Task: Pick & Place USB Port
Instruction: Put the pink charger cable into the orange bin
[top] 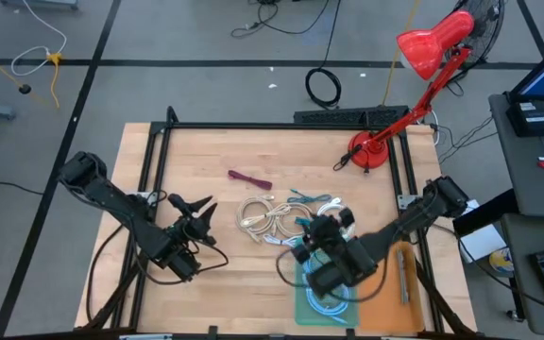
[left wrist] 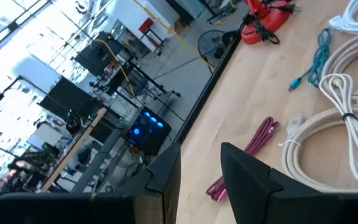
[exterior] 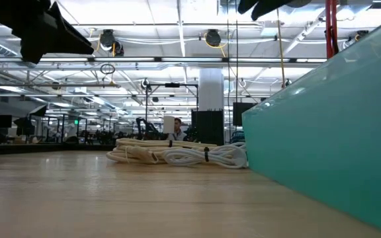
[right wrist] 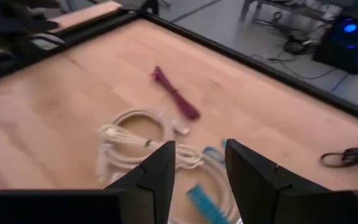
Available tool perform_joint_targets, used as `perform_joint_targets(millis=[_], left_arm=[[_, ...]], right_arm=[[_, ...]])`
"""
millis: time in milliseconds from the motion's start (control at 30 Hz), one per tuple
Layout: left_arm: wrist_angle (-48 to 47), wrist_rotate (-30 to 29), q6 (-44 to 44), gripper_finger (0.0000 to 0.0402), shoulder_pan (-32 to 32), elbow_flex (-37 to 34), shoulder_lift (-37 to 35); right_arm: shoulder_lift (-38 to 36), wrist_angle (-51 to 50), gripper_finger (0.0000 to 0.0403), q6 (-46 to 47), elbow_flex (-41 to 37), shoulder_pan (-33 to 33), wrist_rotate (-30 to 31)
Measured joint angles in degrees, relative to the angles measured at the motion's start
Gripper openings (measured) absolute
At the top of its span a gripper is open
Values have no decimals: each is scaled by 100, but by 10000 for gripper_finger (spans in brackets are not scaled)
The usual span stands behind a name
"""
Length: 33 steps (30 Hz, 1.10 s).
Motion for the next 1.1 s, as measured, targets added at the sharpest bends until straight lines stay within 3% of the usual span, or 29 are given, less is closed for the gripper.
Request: perform_joint_targets(millis=[333,500,633,767,900,1100], left_arm=[[790,646,333,118,228,0,0],[1231,1084,629,118,221,2,0],[1371,1403,664,118,127,2,0],[1368,1595,491,118,-131,2,0],[1346,1627,299,118,-522,2,0],[1339,1529,126,118,-902,2,0]], right_arm=[[-2,82,130,-1591,0,-1424,-576],[-2,977,130,-3108,0,-2285,-991],[-4,2567,130,-4681,-108,-2939,-1895],[7,4434,130,-5958,-477,-3542,-3360],[7,5410,130,-6403,-708,-4076,-4623],[382,5752,130,-6569,-747,-4624,-5287]])
